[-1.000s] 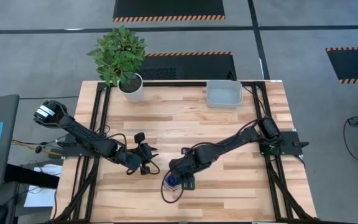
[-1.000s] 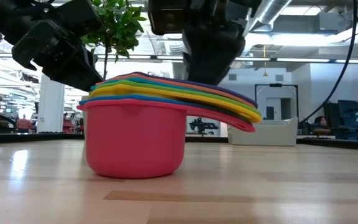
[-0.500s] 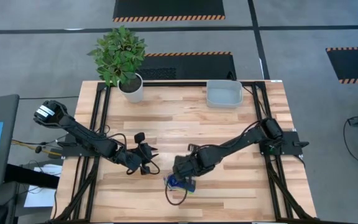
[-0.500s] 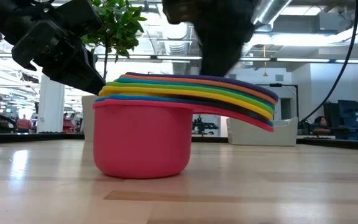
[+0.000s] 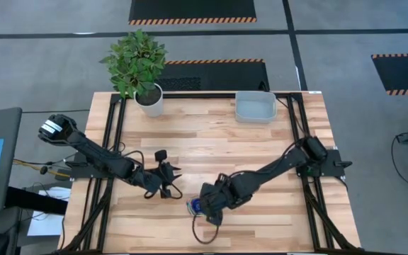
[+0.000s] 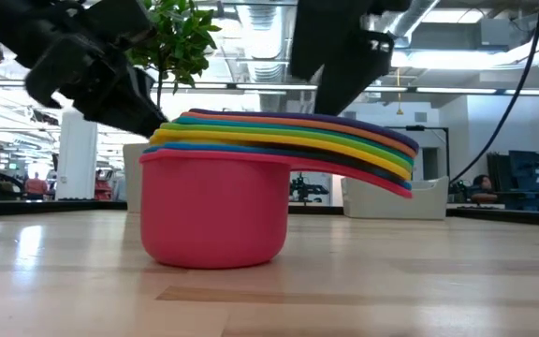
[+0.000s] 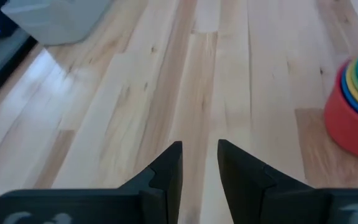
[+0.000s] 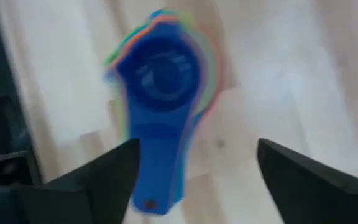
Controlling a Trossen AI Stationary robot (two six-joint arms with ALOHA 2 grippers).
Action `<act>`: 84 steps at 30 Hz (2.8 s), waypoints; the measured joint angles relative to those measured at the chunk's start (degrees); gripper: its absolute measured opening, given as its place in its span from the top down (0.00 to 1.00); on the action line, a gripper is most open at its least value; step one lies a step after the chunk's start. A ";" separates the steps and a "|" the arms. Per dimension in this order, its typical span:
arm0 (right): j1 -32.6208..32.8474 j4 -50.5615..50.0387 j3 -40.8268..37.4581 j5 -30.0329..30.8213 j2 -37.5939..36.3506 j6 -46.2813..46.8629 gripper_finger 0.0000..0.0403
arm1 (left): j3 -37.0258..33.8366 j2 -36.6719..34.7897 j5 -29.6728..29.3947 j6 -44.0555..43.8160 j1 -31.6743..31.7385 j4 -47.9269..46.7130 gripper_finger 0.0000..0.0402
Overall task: Nest measuring cups in basket
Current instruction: Put the stacked measuring cups into the gray bin
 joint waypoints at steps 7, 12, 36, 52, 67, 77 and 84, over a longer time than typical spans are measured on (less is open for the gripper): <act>3.42 5.99 0.03 -0.04 0.26 -0.22 0.04 | 0.00 0.00 2.68 1.70 2.20 2.25 0.77; 3.30 5.21 -0.09 1.02 1.67 0.25 0.03 | 0.00 0.00 3.62 0.61 2.60 2.37 0.77; 2.90 5.01 -0.02 1.49 5.01 3.90 0.03 | 0.00 0.00 6.54 -3.42 2.29 0.46 0.77; 1.75 4.01 -0.02 0.14 7.50 4.70 0.06 | 0.02 0.00 6.47 -3.42 2.29 -0.27 0.77; 1.44 1.98 0.00 0.11 7.43 3.84 0.35 | 0.02 0.00 6.45 -3.65 2.29 -0.23 0.77; 1.44 1.98 0.00 0.11 7.43 3.82 0.51 | 0.02 0.00 6.45 -3.66 2.28 -0.23 0.77; 1.44 1.98 0.00 0.11 7.43 3.82 0.62 | 0.02 0.00 6.45 -3.64 2.29 -0.23 0.77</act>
